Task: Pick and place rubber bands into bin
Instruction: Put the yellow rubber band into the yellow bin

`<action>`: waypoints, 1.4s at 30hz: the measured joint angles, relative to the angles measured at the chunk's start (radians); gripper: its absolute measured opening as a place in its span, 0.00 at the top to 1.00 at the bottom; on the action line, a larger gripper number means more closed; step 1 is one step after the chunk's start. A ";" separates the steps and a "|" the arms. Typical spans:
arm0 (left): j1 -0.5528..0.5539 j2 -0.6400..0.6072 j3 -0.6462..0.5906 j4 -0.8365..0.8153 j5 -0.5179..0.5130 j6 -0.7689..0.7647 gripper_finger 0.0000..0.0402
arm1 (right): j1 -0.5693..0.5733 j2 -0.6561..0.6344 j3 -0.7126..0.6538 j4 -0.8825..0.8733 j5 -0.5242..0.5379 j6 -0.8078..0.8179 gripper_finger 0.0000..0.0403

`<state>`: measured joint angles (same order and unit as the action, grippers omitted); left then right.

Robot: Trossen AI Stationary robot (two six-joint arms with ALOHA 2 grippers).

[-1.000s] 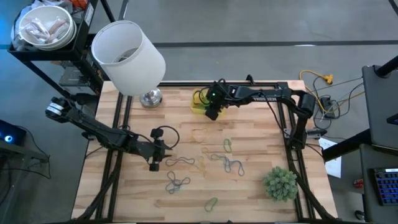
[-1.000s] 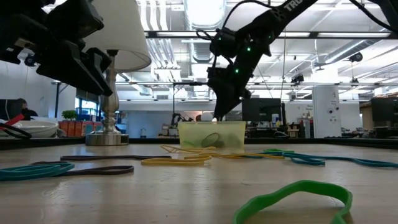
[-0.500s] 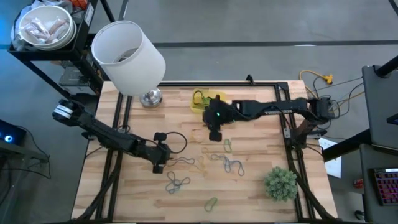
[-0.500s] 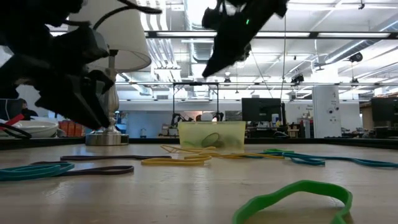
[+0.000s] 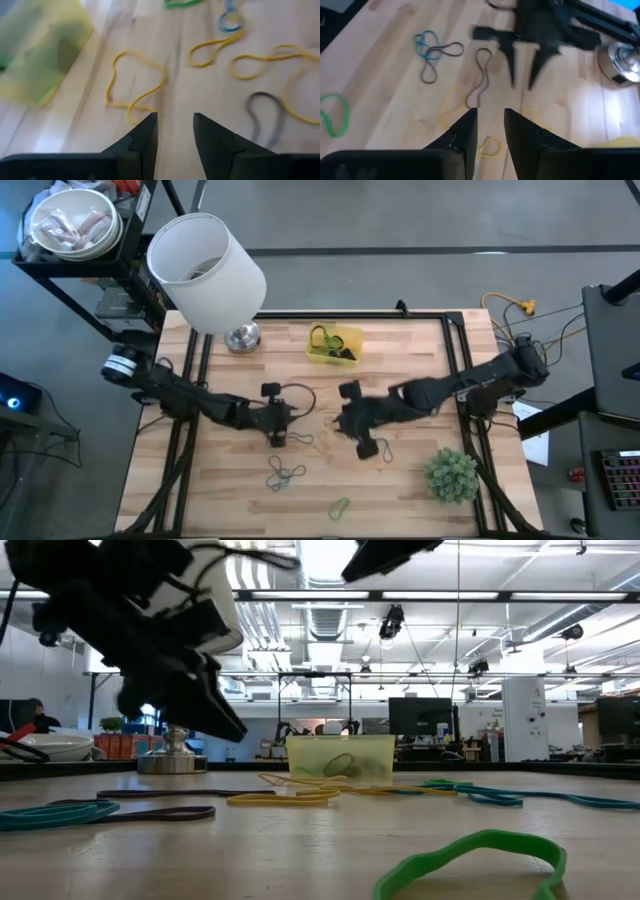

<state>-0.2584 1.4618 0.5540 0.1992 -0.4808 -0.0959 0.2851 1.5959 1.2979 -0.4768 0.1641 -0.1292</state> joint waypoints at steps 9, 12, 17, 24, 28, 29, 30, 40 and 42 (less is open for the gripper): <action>0.125 0.063 0.012 0.004 0.059 -0.226 0.73 | 0.219 0.001 -0.016 -0.023 0.355 0.064 0.82; 0.157 0.078 0.012 0.006 0.088 -0.262 0.73 | 0.274 0.001 -0.021 -0.022 0.414 0.061 0.83; 0.192 0.091 0.010 0.064 0.147 -0.265 0.73 | 0.341 0.001 -0.022 -0.021 0.494 0.063 0.83; 0.227 0.091 0.009 0.092 0.204 -0.265 0.73 | 0.370 0.001 -0.021 -0.019 0.544 0.066 0.83; 0.238 0.091 0.008 0.092 0.219 -0.240 0.73 | 0.370 0.001 -0.021 -0.019 0.546 0.066 0.83; 0.239 0.091 0.008 0.093 0.219 -0.234 0.73 | 0.370 0.001 -0.021 -0.019 0.546 0.066 0.83; 0.239 0.091 0.008 0.096 0.219 -0.225 0.73 | 0.370 0.001 -0.021 -0.018 0.546 0.066 0.83; 0.239 0.091 0.004 0.133 0.227 -0.151 0.73 | 0.369 0.001 -0.021 -0.016 0.546 0.070 0.84; 0.239 0.091 0.004 0.133 0.227 -0.149 0.73 | 0.369 0.001 -0.021 -0.016 0.546 0.070 0.84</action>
<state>-0.0196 1.5526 0.5579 0.3321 -0.2539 -0.2445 0.6544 1.5967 1.2770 -0.4923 0.7104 -0.0593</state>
